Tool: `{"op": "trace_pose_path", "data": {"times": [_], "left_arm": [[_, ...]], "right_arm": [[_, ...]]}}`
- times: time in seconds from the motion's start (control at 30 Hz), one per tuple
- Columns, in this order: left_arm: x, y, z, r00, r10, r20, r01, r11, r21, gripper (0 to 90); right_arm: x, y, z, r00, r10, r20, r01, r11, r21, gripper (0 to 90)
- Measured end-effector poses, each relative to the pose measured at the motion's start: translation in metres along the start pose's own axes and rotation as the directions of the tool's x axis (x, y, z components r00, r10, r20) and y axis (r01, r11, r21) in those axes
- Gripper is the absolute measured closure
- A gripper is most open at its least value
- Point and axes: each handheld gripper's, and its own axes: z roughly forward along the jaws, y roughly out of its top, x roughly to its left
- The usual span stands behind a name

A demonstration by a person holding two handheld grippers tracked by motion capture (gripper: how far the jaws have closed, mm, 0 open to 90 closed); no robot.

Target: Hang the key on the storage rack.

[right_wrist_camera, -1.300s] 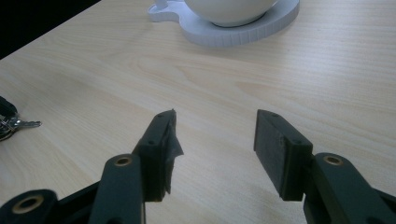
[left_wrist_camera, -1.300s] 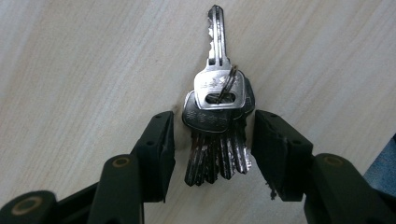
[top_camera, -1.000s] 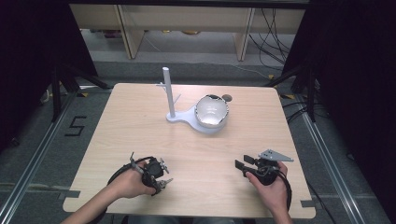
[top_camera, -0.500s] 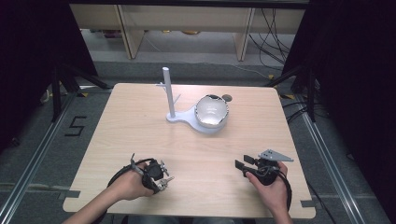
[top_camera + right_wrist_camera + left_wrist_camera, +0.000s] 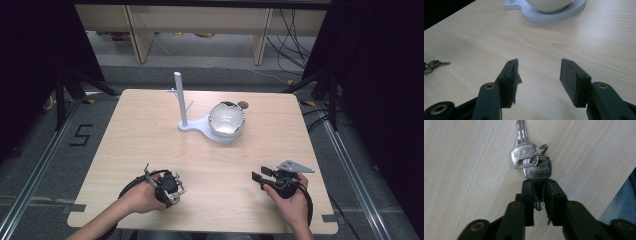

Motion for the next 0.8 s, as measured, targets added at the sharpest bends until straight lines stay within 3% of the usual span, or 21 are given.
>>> {"op": "trace_pose_path", "data": {"times": [0.1,0.27,0.3,0.47,0.53,0.57,0.67,0.8], "left_arm": [[0.003,0.002,-0.001,0.9997,0.02,0.017,-0.02,0.9995,0.022,79.9],[0.008,0.003,0.0,0.9986,0.014,0.05,-0.016,0.9996,0.024,79.9],[0.009,0.003,0.0,0.998,0.017,0.061,-0.019,0.9991,0.039,79.8],[0.01,0.005,0.001,0.9959,0.019,0.089,-0.024,0.9982,0.056,77.5],[0.01,0.005,0.001,0.9959,0.016,0.089,-0.021,0.9984,0.052,75.8],[0.01,0.005,0.0,0.9959,0.024,0.087,-0.029,0.9983,0.051,75.1],[0.01,0.004,0.0,0.996,0.03,0.084,-0.034,0.9983,0.047,74.4],[0.007,0.005,0.0,0.9971,0.046,0.061,-0.049,0.9974,0.052,74.6]], "right_arm": [[0.001,0.0,0.001,0.9998,0.013,-0.017,-0.013,1.0,0.008,49.7],[0.001,0.0,0.0,0.9999,0.013,-0.009,-0.013,1.0,0.02,49.7],[0.004,0.0,0.0,0.9984,0.053,-0.021,-0.052,0.998,0.03,49.7],[0.004,0.0,0.0,0.9985,0.051,-0.019,-0.05,0.998,0.031,49.7],[0.004,0.0,0.001,0.9981,0.056,-0.025,-0.055,0.998,0.024,49.7],[0.001,0.0,0.001,0.9997,0.022,-0.01,-0.022,0.999,0.027,49.7],[0.002,-0.001,0.002,0.999,0.024,-0.039,-0.023,0.999,0.023,49.7],[0.002,0.0,0.003,0.9995,0.011,-0.029,-0.01,1.0,0.02,49.8]]}}
